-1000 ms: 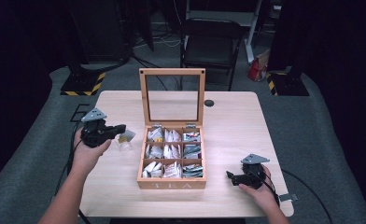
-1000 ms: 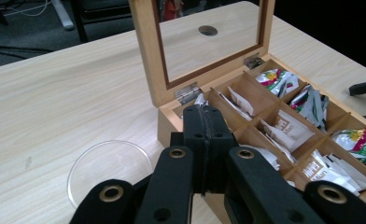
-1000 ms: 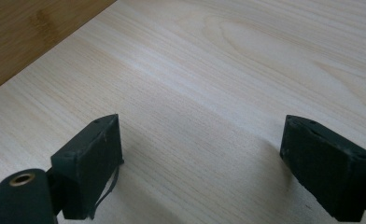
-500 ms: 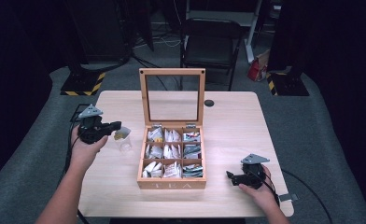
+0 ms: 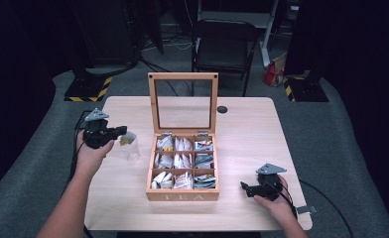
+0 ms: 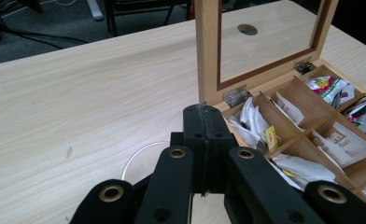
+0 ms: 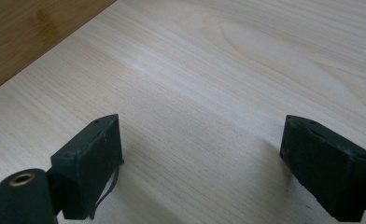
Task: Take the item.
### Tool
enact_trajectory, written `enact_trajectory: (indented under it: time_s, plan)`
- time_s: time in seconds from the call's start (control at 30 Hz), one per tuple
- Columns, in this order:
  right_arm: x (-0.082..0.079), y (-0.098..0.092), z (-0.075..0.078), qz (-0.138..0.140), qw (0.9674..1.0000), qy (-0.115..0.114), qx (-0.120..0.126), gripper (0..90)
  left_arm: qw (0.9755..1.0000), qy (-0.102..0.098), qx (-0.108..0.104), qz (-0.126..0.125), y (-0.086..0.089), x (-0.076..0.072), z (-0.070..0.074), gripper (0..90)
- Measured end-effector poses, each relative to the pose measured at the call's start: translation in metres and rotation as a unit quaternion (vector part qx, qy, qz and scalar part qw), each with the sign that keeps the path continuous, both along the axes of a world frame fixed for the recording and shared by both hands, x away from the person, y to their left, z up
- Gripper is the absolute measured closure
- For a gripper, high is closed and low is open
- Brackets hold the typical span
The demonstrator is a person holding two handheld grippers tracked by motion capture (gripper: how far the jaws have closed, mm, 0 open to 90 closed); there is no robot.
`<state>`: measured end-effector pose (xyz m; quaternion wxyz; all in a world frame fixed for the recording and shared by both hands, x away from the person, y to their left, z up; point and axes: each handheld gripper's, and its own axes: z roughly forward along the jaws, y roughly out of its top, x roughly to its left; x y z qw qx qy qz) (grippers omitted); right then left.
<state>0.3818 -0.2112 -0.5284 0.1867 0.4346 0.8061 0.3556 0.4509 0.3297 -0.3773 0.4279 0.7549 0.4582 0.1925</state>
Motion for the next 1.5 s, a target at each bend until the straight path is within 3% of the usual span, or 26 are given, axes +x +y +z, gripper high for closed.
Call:
enact_trajectory:
  time_s: [0.8, 0.87, 1.13, 1.33, 1.5]
  plan:
    - [0.000, 0.000, 0.000, 0.000, 1.0000, 0.000, 0.000, 12.1, 0.9994, 0.026, 0.016, 0.016, 0.004, 0.010, -0.010, 90.0]
    - [0.000, 0.000, 0.000, 0.000, 1.0000, 0.000, 0.000, 12.1, 0.9995, 0.022, 0.013, 0.020, 0.003, 0.010, -0.012, 90.0]
    - [0.000, 0.000, 0.000, 0.000, 1.0000, -0.001, 0.000, 12.1, 0.9989, 0.040, 0.013, 0.021, 0.006, 0.013, -0.021, 90.0]
    - [0.000, 0.000, 0.000, 0.000, 1.0000, 0.000, 0.000, 12.1, 0.9988, 0.037, 0.012, 0.029, 0.005, 0.014, -0.026, 90.0]
    - [0.000, 0.000, 0.000, 0.000, 1.0000, 0.000, 0.000, 12.1, 0.9985, 0.046, 0.014, 0.026, 0.005, 0.016, -0.028, 90.0]
